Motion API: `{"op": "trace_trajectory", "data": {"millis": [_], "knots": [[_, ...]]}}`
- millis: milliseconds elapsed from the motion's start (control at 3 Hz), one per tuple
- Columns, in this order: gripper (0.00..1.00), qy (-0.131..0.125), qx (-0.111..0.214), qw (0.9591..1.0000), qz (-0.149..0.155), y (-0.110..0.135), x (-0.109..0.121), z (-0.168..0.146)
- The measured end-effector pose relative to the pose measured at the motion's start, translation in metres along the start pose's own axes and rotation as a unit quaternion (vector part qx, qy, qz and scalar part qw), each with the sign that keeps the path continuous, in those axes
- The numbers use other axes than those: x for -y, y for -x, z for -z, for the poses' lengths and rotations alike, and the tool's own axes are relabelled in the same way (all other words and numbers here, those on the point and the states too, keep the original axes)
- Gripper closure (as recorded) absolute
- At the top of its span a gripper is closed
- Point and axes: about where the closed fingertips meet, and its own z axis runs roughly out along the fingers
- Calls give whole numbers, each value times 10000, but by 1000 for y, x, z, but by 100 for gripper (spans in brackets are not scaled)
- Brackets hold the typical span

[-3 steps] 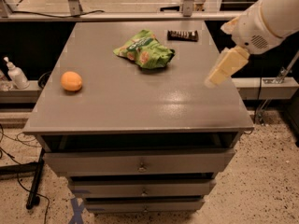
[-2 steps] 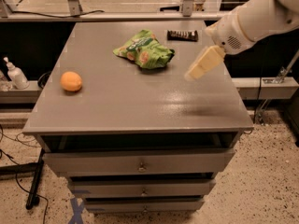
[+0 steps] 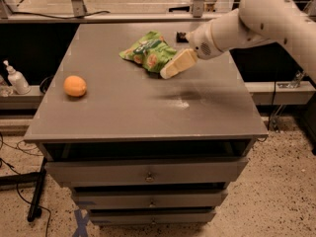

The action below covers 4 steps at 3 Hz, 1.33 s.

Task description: Move green rice chip bag near orange

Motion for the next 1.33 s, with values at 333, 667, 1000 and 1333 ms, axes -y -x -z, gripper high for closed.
{"op": "trace_trajectory", "data": {"millis": [333,667,1000,1333], "knots": [[0,72,374,9992,128,19,7,-42],[19,149,553,9979,298,28,9,-75],[41,165,524,9976,417,26,5,-81],[65,75,432,9975,551,22,5,-67]]}}
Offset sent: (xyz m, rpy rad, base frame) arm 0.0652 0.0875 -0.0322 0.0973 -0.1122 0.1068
